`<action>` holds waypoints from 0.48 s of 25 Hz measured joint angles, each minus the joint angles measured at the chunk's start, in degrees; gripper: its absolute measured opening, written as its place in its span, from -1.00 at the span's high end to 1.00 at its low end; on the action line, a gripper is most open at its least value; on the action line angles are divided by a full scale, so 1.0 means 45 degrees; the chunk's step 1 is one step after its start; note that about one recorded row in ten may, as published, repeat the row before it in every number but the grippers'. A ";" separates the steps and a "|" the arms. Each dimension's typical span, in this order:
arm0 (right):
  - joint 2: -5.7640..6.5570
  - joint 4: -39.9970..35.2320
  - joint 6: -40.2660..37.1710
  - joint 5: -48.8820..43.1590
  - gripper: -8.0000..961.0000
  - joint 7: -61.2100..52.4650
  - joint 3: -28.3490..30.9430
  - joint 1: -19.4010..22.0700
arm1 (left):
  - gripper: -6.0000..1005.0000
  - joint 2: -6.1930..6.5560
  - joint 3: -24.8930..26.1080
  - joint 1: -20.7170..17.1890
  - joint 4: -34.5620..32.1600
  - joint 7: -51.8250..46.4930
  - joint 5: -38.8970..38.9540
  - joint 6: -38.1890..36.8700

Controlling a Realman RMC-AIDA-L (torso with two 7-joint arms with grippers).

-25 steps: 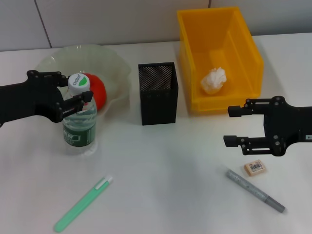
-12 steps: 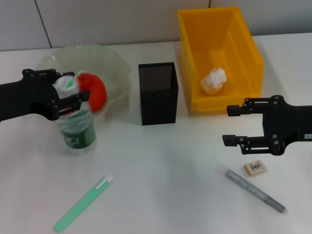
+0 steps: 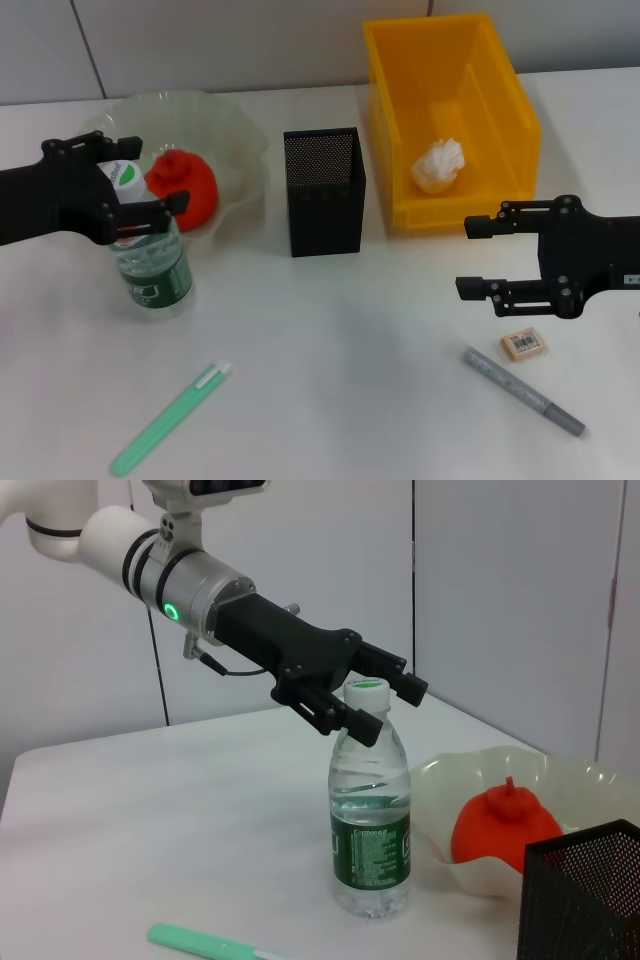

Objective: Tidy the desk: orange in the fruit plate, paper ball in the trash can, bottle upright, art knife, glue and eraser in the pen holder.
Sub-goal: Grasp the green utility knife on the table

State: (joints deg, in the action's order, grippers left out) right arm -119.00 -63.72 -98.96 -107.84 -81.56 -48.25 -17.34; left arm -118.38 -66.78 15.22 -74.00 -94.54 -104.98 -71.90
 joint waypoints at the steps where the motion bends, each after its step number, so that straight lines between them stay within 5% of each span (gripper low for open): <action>1: 0.0000 0.0006 0.0000 -0.0003 -0.44 0.0000 0.0000 -0.0008 | -0.70 -0.0001 0.0060 0.0000 0.0000 0.0001 0.0000 0.0032; 12: 0.0001 0.0086 0.0004 -0.0004 -0.44 0.0005 -0.0006 -0.0018 | -0.69 -0.0010 0.0925 0.0056 -0.0049 0.0176 0.0134 0.0126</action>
State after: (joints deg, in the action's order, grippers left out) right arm -119.00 -63.33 -98.94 -107.86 -81.54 -48.28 -17.42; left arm -118.42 -62.62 15.47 -74.22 -93.74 -104.37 -71.34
